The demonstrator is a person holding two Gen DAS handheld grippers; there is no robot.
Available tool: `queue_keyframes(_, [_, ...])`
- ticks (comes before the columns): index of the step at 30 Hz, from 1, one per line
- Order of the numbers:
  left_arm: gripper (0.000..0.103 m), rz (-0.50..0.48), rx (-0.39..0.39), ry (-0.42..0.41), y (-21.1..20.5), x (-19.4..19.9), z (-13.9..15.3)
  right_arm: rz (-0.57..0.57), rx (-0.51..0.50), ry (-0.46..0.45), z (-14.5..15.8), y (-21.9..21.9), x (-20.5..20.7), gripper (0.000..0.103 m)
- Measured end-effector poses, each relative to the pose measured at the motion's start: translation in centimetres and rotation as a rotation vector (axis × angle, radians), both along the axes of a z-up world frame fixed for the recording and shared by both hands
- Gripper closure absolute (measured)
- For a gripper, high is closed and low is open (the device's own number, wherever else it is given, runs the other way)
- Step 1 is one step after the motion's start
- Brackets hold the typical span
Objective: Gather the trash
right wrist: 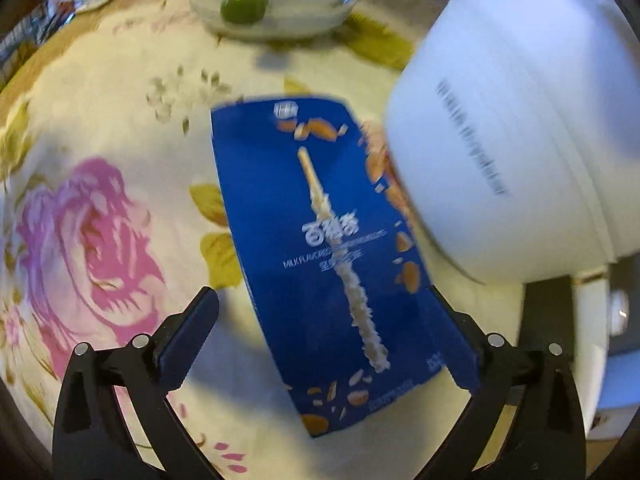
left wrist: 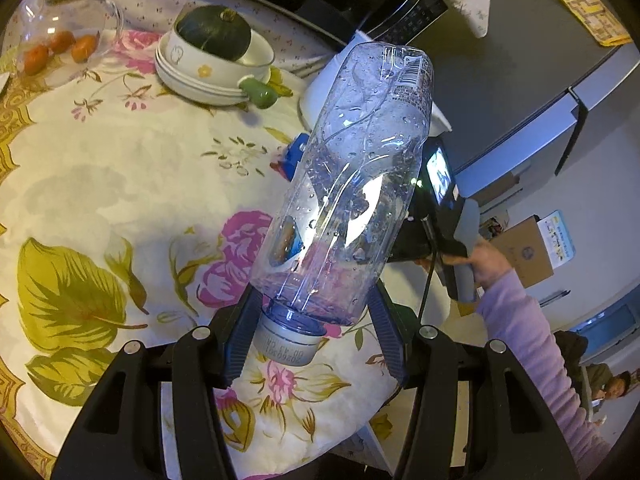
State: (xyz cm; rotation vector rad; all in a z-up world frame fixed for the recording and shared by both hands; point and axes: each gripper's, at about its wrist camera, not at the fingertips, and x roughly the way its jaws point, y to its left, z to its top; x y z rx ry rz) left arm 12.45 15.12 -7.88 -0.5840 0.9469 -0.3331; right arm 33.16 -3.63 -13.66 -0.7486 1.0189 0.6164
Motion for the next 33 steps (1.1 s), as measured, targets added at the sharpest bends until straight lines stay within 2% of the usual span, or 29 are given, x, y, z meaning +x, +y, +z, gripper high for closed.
queue_keyframes(5, [0.049,-0.002,0.009,0.008,-0.4,0.3,-0.3,-0.088,0.071,-0.059,-0.1,-0.2,0.1,0.009])
queue_keyframes(7, [0.049,-0.001,0.007,0.003,-0.4,0.1,-0.2,-0.136,0.085,-0.094,0.3,-0.2,-0.9,0.027])
queue_keyframes(8, [0.049,0.0,0.007,0.0,-0.3,0.0,-0.1,-0.153,0.092,-0.099,0.5,-0.2,-1.4,0.033])
queue_keyframes(10, [0.049,0.003,0.01,-0.008,-0.2,-0.3,0.2,-0.204,0.106,-0.115,0.9,0.0,-2.9,0.055])
queue_keyframes(13, [0.049,0.017,0.01,-0.026,0.2,-1.0,0.8,-0.306,0.157,-0.117,1.5,-0.4,-4.5,0.077])
queue_keyframes(15, [0.049,0.026,0.011,-0.037,0.5,-1.4,1.1,-0.354,0.209,-0.093,1.8,-0.9,-5.3,0.083])
queue_keyframes(17, [0.049,0.034,0.004,-0.046,0.9,-1.9,1.4,-0.307,0.279,-0.035,2.5,-1.6,-6.0,0.085])
queue_keyframes(18, [0.049,0.039,-0.002,-0.05,1.2,-2.1,1.6,-0.29,0.29,-0.044,3.0,-2.0,-6.1,0.077])
queue_keyframes(19, [0.049,0.042,-0.004,-0.053,1.3,-2.3,1.8,-0.266,0.298,-0.055,3.8,-2.5,-6.2,0.051])
queue_keyframes(20, [0.049,0.041,-0.008,-0.056,1.5,-2.4,1.9,-0.234,0.307,-0.05,4.4,-2.9,-6.2,0.035])
queue_keyframes(21, [0.049,0.041,-0.011,-0.06,1.7,-2.5,2.0,-0.186,0.293,-0.087,5.2,-3.4,-6.5,0.021])
queue_keyframes(23, [0.049,0.042,-0.018,-0.066,2.1,-2.6,2.2,-0.108,0.249,-0.126,5.7,-4.1,-6.7,0.017])
queue_keyframes(24, [0.049,0.04,-0.023,-0.067,2.2,-2.6,2.3,-0.094,0.231,-0.127,5.6,-4.6,-6.4,0.011])
queue_keyframes(26, [0.049,0.035,-0.029,-0.065,2.2,-2.5,2.2,-0.136,0.225,-0.112,5.0,-6.5,-4.7,0.01])
queue_keyframes(29, [0.049,0.019,-0.031,-0.056,1.7,-2.1,2.0,-0.212,0.289,-0.049,3.7,-8.9,-2.2,0.01])
queue_keyframes(33, [0.049,0.004,-0.028,-0.047,1.2,-1.7,1.6,-0.228,0.35,0.005,2.1,-10.3,-0.2,0.01])
